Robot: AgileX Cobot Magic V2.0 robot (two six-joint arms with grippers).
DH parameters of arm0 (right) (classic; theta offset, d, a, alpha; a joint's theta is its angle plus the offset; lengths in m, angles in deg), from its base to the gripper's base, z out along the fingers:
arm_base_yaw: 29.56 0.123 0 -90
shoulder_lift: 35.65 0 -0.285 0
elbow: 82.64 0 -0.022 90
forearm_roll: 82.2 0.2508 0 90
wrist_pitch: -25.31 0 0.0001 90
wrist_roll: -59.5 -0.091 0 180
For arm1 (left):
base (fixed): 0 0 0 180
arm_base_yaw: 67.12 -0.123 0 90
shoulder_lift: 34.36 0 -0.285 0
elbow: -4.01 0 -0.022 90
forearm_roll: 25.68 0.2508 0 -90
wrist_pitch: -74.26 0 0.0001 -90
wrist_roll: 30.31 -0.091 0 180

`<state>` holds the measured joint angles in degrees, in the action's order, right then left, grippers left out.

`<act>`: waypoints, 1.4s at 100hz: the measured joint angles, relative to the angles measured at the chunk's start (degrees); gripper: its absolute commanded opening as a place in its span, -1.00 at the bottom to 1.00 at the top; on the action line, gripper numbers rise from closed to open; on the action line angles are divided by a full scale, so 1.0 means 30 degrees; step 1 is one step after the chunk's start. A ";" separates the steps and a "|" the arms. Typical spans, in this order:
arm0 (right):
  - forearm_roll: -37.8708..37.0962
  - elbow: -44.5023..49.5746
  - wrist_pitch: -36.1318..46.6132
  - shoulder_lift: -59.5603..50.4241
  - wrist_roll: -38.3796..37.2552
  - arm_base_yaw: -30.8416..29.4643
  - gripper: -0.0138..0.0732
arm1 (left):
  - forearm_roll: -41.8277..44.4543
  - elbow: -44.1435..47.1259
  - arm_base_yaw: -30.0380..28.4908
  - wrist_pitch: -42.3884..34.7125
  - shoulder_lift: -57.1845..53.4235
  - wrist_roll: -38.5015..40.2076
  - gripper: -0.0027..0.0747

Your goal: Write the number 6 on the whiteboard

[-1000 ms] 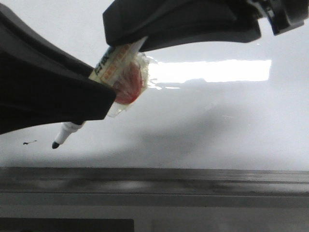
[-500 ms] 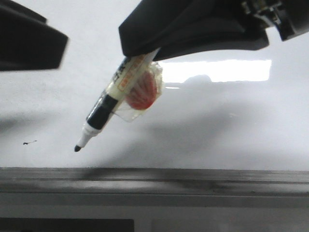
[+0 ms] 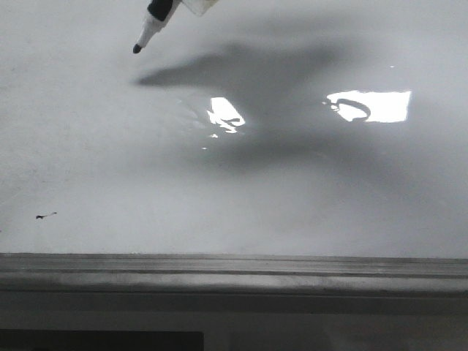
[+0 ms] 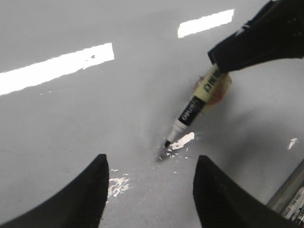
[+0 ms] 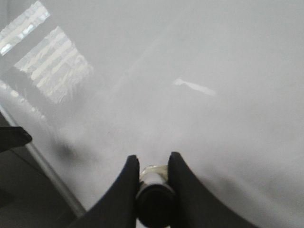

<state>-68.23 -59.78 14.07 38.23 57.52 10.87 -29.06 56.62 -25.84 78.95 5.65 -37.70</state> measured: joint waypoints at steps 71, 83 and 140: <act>0.0047 0.1291 0.0550 0.1359 -0.0274 0.0864 -0.83 | -0.0027 0.0000 0.0000 0.0000 0.0000 0.0000 0.02; 0.0019 0.0775 0.0561 0.2039 -0.0274 0.0890 -0.83 | -0.0027 0.0000 0.0000 0.0000 0.0000 0.0000 0.02; -0.0379 0.0690 -0.0879 0.1131 0.0019 0.3953 -0.83 | -0.0027 0.0000 0.4435 0.1417 0.2442 0.0000 0.02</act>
<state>-69.36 -57.71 11.43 41.62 57.58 22.73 -29.14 56.62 -12.53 83.20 12.98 -37.70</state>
